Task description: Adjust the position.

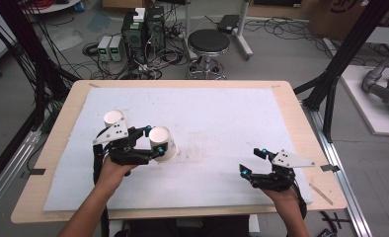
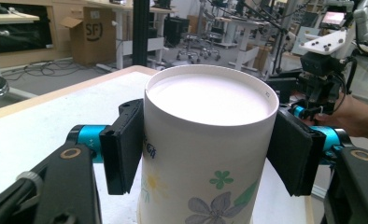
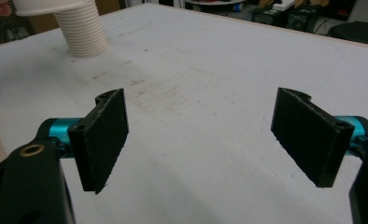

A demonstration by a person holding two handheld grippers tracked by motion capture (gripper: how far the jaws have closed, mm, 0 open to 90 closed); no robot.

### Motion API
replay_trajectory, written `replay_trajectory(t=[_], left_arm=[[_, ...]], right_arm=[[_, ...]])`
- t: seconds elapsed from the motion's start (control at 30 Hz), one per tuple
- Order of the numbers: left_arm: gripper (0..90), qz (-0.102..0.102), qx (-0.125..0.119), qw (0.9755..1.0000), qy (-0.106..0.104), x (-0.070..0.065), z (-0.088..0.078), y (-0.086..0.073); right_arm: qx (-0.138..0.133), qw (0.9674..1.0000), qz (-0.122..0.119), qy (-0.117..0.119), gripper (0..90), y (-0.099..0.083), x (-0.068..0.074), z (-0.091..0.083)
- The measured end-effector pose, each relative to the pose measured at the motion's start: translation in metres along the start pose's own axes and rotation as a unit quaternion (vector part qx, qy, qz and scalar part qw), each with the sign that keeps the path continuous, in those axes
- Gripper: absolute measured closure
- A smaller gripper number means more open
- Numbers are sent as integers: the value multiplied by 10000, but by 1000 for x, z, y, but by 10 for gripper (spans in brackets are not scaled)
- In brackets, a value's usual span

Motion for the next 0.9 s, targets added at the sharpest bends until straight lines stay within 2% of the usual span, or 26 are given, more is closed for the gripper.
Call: replay_trajectory(t=[0.17,0.23,0.43,0.9], left_arm=[[331,-14,42,9999,-123,-7,4,-7],[332,-30,80,9998,-173,-10,5,-11],[332,-9,126,9995,-302,-16,11,-15],[333,-43,224,9982,-549,-24,18,-20]], right_arm=[[5,9995,-15,326,194,3,13,6],[7,9993,-18,361,194,4,14,7],[32,9962,-128,864,194,11,34,21],[54,9898,-238,1406,195,26,54,48]])
Point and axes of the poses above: each handheld gripper's, and its own axes: z roughly forward along the jaws, y roughly out of its top, x roughly to its left, the point moved 9 cm from there along z, roughly forward along the jaws, and after that the axes turned 11 degrees about -x, right-handed, at the moved point
